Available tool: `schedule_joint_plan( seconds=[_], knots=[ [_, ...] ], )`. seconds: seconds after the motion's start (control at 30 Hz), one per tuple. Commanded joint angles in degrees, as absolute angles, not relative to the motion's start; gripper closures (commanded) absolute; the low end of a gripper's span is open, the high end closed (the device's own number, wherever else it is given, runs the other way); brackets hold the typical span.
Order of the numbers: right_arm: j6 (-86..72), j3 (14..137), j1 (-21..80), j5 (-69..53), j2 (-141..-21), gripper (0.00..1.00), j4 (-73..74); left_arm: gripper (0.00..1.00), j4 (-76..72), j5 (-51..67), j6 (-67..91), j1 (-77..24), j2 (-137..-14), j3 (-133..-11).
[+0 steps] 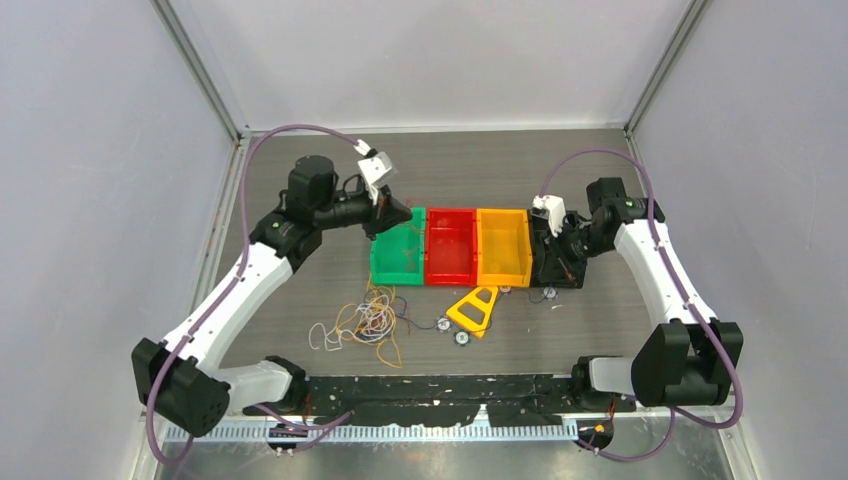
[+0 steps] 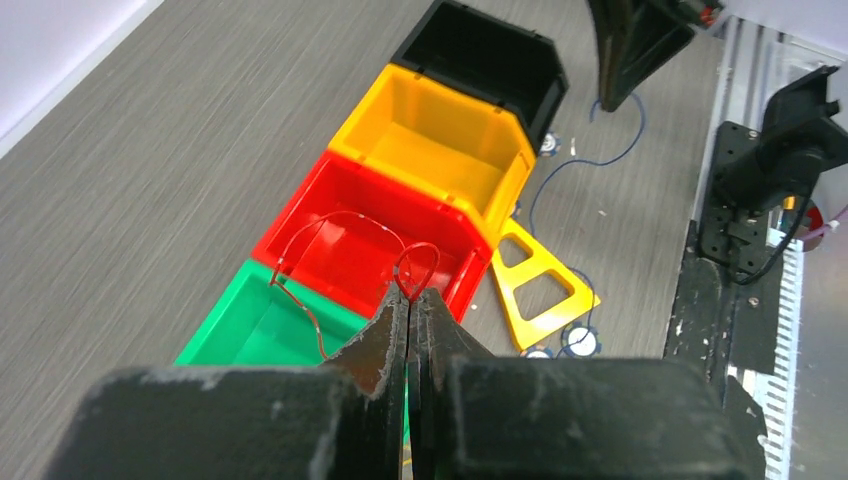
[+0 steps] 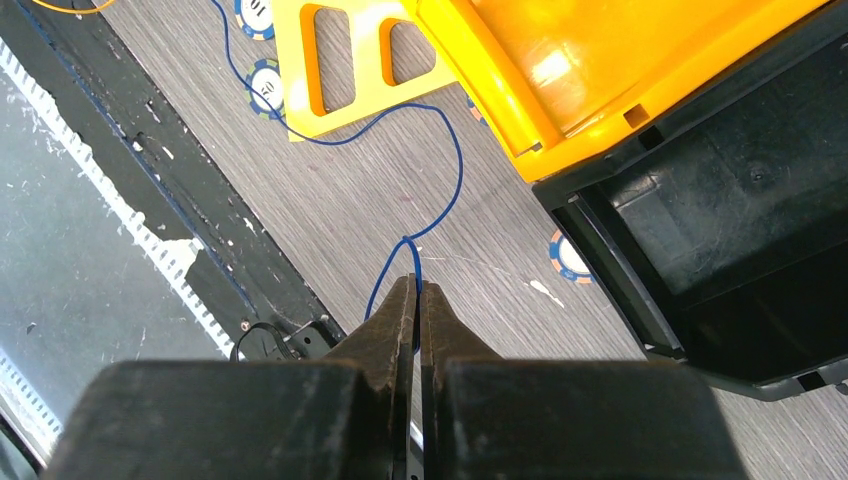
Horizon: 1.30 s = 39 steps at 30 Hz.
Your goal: Untangle the cables
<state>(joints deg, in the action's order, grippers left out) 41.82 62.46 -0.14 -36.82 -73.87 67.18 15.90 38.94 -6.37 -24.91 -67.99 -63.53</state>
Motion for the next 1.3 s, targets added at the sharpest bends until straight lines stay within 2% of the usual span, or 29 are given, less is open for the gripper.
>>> schedule_joint_plan(
  seconds=[0.0, 0.4, 0.67, 0.87, 0.9, 0.97, 1.03, 1.07, 1.13, 1.27],
  knots=[
    [40.83, 62.63, 0.00, -37.89, -73.96, 0.95, 65.67, 1.00, 9.80, 37.60, -5.59, -29.26, -69.82, -68.46],
    [39.29, 61.22, 0.00, -37.55, -74.51, 0.95, 64.20, 1.00, -2.87, 30.54, -13.27, -35.21, -83.75, -68.86],
    [39.62, 60.90, 0.00, -36.50, -74.86, 0.95, 64.26, 1.00, 3.51, 34.99, -15.30, -37.07, -89.50, -64.39],
    [39.63, 61.18, 0.00, -37.06, -75.51, 0.95, 64.36, 1.00, 8.32, 27.98, -15.32, -37.88, -96.81, -68.39],
    [39.63, 61.26, 0.00, -37.48, -75.68, 0.95, 64.52, 0.95, 9.94, 27.05, -15.59, -37.71, -98.40, -70.40],
    [39.68, 61.57, 0.00, -38.35, -75.80, 0.95, 65.04, 0.73, 13.25, 27.57, -15.14, -36.91, -100.15, -74.20],
    [39.97, 62.33, 0.00, -38.98, -75.89, 0.95, 65.84, 0.61, 15.80, 31.23, -13.81, -35.60, -98.80, -76.30],
    [40.16, 62.74, 0.00, -39.05, -75.91, 0.95, 66.47, 0.52, 16.74, 33.51, -13.65, -34.72, -96.94, -76.40],
    [41.43, 62.92, 0.88, -39.05, -75.43, 0.95, 67.27, 0.42, 19.13, 39.52, -15.33, -32.99, -91.57, -74.75],
    [43.20, 61.97, 4.26, -38.02, -72.93, 0.95, 67.88, 0.29, 30.94, 45.95, -26.80, -29.28, -79.58, -69.82]
  ],
)
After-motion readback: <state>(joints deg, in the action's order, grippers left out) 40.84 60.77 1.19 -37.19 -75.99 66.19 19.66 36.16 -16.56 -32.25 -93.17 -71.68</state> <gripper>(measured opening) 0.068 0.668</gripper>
